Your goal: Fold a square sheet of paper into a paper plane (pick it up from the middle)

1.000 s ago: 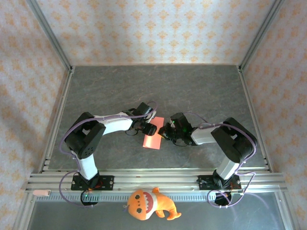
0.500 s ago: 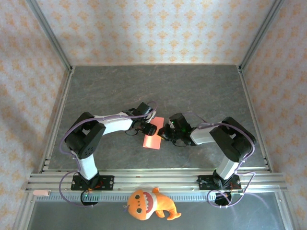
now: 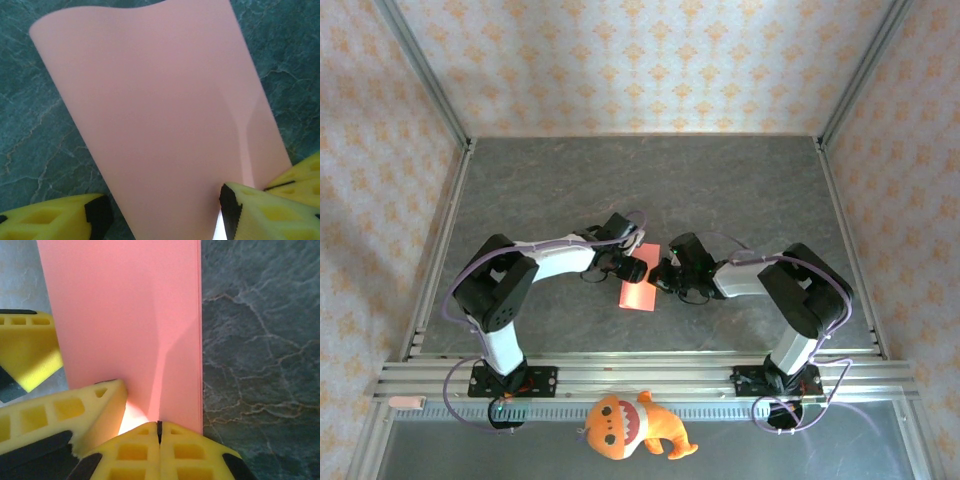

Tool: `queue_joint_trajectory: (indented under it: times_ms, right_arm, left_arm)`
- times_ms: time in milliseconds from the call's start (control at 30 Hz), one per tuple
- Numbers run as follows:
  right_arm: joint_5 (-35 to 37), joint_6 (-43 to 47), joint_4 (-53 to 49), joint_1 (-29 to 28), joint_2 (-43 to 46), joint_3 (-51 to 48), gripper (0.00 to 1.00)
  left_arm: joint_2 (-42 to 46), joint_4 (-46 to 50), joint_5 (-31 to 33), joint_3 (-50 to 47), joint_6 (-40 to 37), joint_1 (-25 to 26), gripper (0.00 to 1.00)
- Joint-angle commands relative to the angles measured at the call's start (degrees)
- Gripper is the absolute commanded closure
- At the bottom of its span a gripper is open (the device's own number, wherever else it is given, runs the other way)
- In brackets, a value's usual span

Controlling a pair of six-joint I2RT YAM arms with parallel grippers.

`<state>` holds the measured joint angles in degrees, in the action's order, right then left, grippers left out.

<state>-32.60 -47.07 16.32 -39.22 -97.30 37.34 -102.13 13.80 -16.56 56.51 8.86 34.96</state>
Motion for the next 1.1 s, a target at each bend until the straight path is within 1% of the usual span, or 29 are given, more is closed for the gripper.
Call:
queue_joint_trajectory:
  times_ms: [0,67,100,300,400,467,500,600,700,767,833,900,967,1067]
  right_arm:
    - [5.4,4.87,-9.91,1.1,-2.23,-0.52,1.0]
    - [4.55,7.37,-11.13,2.24,-2.11,-0.3,1.0]
    - [3.85,8.98,-11.95,3.12,-2.11,-0.3,1.0]
    - [1.01,18.26,-17.29,8.75,-1.84,0.04,1.0]
    - [-0.88,23.26,-20.96,11.22,-2.77,1.42,1.0]
    - [-1.39,26.01,-23.25,12.54,-3.74,2.52,1.0]
    - [-1.5,27.35,-24.59,13.09,-4.26,3.16,1.0]
    - [-1.87,30.34,-27.0,14.22,-5.46,4.36,1.0]
    - [-1.41,31.21,-27.83,14.79,-6.4,4.76,1.0]
    - [-1.5,31.27,-27.91,15.01,-6.78,4.85,1.0]
    - [-1.5,30.86,-27.6,15.04,-6.85,4.67,1.0]
    - [-1.5,30.55,-27.23,14.97,-6.85,4.42,1.0]
    - [-1.54,29.98,-26.79,15.06,-6.81,4.02,1.0]
    - [-1.76,29.62,-26.16,15.05,-6.83,3.64,1.0]
  left_arm:
    - [-1.07,-7.69,-4.54,-1.86,3.65,-0.86,0.31]
    - [1.91,-9.46,-6.27,-1.93,6.44,-0.91,0.29]
    - [3.33,-10.06,-6.04,-1.84,8.0,-1.01,0.27]
    - [10.33,-15.87,-8.43,-4.15,16.27,-2.04,0.23]
    - [12.57,-19.01,-10.46,-6.22,19.95,-2.72,0.24]
    - [13.24,-22.13,-12.63,-7.93,23.41,-3.18,0.29]
    - [13.35,-23.83,-13.6,-8.76,24.86,-3.29,0.34]
    - [12.59,-29.26,-17.05,-10.99,29.52,-3.37,0.56]
    - [10.69,-34.79,-20.87,-12.18,34.48,-3.32,0.8]
    - [8.96,-40.19,-24.46,-13.21,37.83,-3.35,0.91]
    - [7.39,-42.51,-25.82,-13.43,39.71,-3.4,1.0]
    - [6.12,-43.23,-26.44,-13.38,40.42,-3.21,1.0]
    - [4.72,-41.96,-26.96,-12.67,40.1,-3.23,1.0]
    - [2.91,-43.27,-28.06,-12.55,41.08,-3.05,1.0]
